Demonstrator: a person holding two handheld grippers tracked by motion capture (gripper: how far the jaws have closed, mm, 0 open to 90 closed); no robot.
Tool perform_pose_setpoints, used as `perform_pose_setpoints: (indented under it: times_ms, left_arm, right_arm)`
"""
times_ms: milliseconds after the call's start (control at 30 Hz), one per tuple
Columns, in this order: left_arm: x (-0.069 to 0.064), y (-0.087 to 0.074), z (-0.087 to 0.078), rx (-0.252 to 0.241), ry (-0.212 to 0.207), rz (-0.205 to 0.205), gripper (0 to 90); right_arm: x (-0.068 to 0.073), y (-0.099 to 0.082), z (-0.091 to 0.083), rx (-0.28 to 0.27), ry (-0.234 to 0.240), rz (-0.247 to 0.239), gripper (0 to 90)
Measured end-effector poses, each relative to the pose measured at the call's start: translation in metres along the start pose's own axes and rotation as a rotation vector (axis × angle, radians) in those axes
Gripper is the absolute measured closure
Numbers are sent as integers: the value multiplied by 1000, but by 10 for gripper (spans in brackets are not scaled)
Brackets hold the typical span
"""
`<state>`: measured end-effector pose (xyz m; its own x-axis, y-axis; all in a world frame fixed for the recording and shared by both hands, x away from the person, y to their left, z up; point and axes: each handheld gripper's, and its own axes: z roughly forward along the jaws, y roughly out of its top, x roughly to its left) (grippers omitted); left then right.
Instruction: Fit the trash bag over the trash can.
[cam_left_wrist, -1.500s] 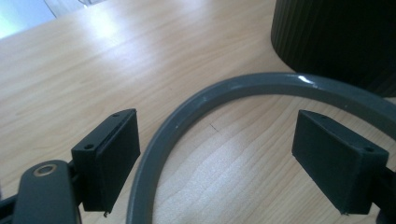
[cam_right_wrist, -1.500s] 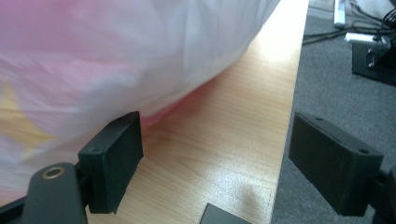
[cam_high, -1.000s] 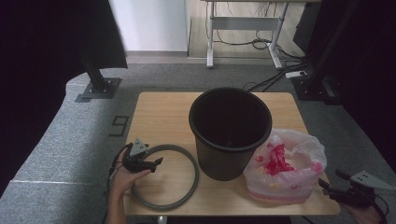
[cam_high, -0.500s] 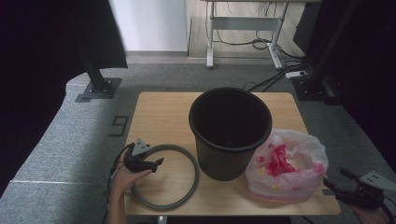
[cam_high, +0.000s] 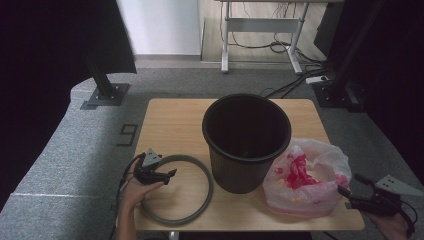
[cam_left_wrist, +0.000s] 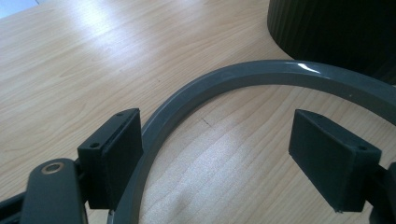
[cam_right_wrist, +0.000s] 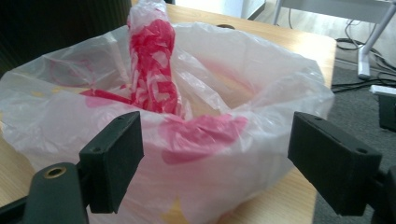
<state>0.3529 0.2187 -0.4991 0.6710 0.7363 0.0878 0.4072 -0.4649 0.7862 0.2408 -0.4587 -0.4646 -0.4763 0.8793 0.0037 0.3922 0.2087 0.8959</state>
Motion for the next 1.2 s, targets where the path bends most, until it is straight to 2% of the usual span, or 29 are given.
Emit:
perform_pose_setpoints:
  times_ms: [367, 633, 1200]
  left_arm:
    - [0, 0, 1, 2, -5, 1, 175]
    - [-1, 0, 1, 3, -8, 2, 175]
    - [-1, -1, 2, 8, -9, 1, 175]
  right_arm:
    - [6, 12, 14, -2, 41, -2, 180]
    - [8, 22, 16, -21, 52, -10, 178]
    - [24, 50, 41, -16, 93, -52, 174]
